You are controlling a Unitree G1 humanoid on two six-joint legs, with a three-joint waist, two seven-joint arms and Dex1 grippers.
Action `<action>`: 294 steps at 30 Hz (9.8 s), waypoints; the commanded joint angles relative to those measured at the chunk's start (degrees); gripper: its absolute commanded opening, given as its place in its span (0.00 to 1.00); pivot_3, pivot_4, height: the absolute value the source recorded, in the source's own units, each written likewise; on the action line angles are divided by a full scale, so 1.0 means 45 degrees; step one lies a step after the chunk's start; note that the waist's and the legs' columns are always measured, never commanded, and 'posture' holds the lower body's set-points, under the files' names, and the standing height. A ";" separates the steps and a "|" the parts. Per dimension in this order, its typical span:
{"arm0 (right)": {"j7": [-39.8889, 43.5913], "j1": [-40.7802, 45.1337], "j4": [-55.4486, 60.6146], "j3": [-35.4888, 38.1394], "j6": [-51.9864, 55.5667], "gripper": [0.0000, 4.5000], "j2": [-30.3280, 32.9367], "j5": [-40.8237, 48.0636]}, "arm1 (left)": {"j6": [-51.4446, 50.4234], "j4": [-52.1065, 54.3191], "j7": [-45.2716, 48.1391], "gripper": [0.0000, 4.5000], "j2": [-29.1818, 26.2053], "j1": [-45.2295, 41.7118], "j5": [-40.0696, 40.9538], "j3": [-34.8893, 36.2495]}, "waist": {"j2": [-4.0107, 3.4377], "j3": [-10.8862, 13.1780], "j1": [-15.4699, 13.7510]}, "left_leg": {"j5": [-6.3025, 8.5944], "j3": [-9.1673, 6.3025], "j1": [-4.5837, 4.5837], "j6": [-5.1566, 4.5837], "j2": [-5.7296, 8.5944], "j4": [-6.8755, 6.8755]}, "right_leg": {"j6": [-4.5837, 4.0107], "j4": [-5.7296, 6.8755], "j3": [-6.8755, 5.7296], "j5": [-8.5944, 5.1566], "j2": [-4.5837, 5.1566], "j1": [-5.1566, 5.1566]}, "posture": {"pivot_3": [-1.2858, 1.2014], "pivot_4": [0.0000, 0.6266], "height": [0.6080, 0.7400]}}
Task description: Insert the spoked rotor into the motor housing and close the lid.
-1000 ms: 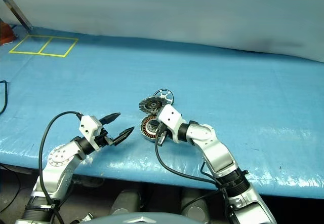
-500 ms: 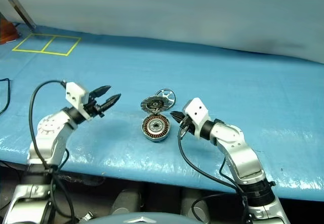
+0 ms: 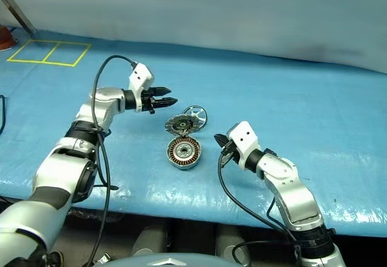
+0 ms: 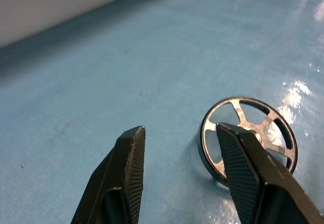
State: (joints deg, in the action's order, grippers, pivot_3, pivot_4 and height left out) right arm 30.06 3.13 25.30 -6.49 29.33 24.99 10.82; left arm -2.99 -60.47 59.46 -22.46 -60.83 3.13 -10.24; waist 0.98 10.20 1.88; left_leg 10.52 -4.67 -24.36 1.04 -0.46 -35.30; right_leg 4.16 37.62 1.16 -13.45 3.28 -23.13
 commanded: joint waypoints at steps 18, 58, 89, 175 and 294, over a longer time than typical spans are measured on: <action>-0.1305 -0.1395 0.1653 0.0525 -0.0142 0.00 -0.0153 -0.0085 | 0.2457 -0.2753 0.0556 0.99 0.1416 -0.1548 -0.3332 -0.1286 | 0.0004 0.0002 0.0014 | 0.0000 -0.0007 -0.0084 -0.0001 0.0004 -0.0092 | 0.0030 0.0048 0.0010 0.0017 -0.0002 -0.0057 | 0.52 0.24 1.00; -0.1437 -0.1374 0.1448 0.0302 -0.0183 0.00 -0.0350 -0.0242 | 0.0231 -0.2949 -0.0453 0.99 0.1692 -0.1131 -0.2834 0.0664 | 0.0003 0.0001 0.0008 | -0.0001 -0.0014 -0.0074 -0.0003 0.0008 -0.0155 | 0.0047 0.0091 0.0010 0.0032 -0.0003 -0.0030 | 0.52 0.24 1.00; 0.0241 0.4038 -0.5328 0.0564 -0.1731 0.00 -0.0481 -0.0218 | 0.1761 0.2060 0.3537 0.99 -0.0921 0.3042 0.0058 0.2510 | -0.0007 -0.0004 0.0263 | -0.0016 0.0003 -0.0048 -0.0010 -0.0003 -0.0152 | -0.0038 0.0125 0.0039 0.0092 -0.0013 -0.0036 | 0.52 0.24 1.00; 0.2710 0.9919 -1.6768 -0.0563 -0.5779 0.27 -0.2936 -0.2705 | -0.0099 1.3376 -0.1250 1.00 -0.0788 1.2290 0.3410 0.2334 | -0.0037 -0.0005 0.0382 | -0.0074 0.0050 0.0161 0.0012 -0.0042 -0.0014 | -0.0143 0.0059 0.0067 0.0059 -0.0031 0.0086 | 0.52 0.24 1.00; 0.2387 0.1005 -0.2546 0.0147 0.1219 0.01 -0.1453 0.4877 | 0.0683 1.3315 -0.0740 1.00 -0.0552 1.3379 0.3857 0.2221 | -0.0046 0.0004 0.0009 | -0.0067 0.0063 -0.0011 0.0019 -0.0048 -0.0004 | -0.0147 0.0028 0.0045 0.0033 -0.0006 -0.0081 | 0.52 0.24 1.00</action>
State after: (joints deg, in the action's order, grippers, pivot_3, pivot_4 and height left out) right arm 40.04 6.73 12.63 -6.77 36.22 18.56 32.21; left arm -0.95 -3.31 56.27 -24.73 -0.85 20.38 -0.54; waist 0.77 10.22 1.92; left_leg 10.22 -4.39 -24.41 1.13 -0.68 -35.31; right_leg 3.51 37.74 1.36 -13.30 3.25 -23.50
